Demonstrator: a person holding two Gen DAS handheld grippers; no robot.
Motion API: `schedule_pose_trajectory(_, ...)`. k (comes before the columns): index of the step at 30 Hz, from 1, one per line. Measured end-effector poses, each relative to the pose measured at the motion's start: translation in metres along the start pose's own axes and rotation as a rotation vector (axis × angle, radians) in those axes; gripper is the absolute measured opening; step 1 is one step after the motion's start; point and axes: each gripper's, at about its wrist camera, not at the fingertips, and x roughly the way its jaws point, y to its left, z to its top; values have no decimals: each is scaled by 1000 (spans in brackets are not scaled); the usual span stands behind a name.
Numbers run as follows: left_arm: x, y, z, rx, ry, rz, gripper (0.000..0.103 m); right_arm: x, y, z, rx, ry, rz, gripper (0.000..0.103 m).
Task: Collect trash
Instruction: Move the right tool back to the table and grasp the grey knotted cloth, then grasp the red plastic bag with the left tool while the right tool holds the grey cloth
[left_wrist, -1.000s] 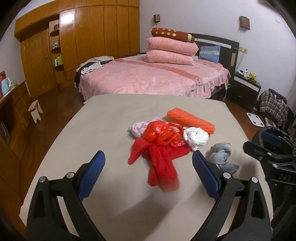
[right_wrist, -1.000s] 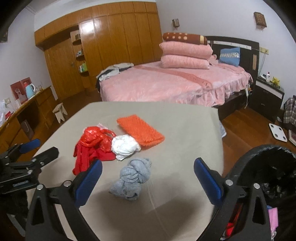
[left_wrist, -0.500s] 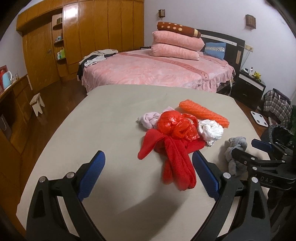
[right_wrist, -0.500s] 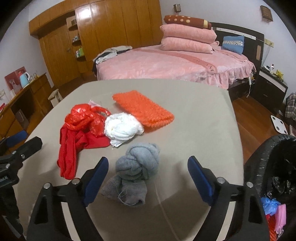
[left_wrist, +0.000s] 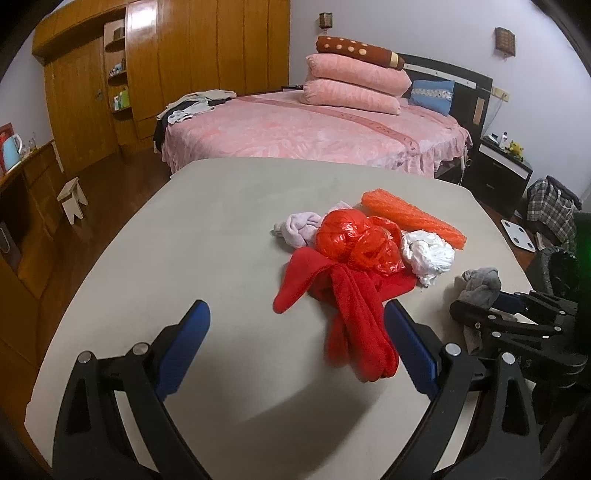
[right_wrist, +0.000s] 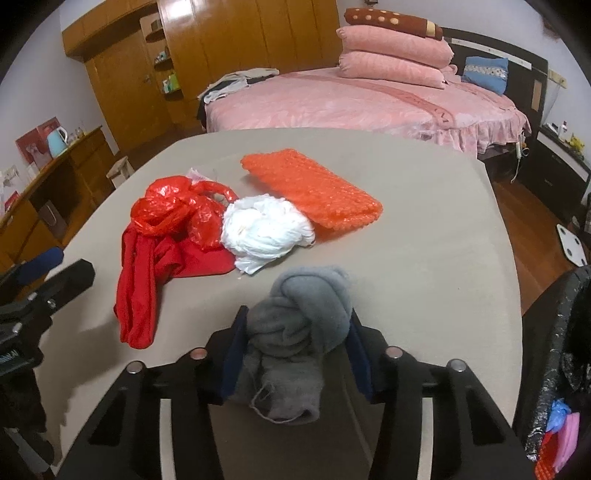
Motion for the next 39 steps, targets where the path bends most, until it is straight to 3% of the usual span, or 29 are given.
schedule_pose_trajectory(13,13,-19,3,20,18,-37,91,-19,-12,9,1,-53,-16,46)
schedule_pose_trajectory(18,34,-31,-1,26,84,-60,76,-23,-20,10,4,-55,-26,46)
schedule_pose_trajectory(21,49,-36,-4,28,143,-72,58,-26,-24,10,10,-56,-30,46)
schedule_pose_trajectory(24,52,-36,-5,25,151,-72,32,-27,-26,11,14,-60,-31,46)
schedule_pose_trajectory(25,51,-36,-4,24,150,-81,16,-28,-26,11,15,-61,-31,46)
schedule_pose_trajectory(28,42,-31,-5,8,132,-82,12,-29,-25,11,15,-66,-27,46)
schedule_pose_trajectory(39,-6,-1,-15,-20,77,-33,10,-35,-15,7,-7,-75,-11,46)
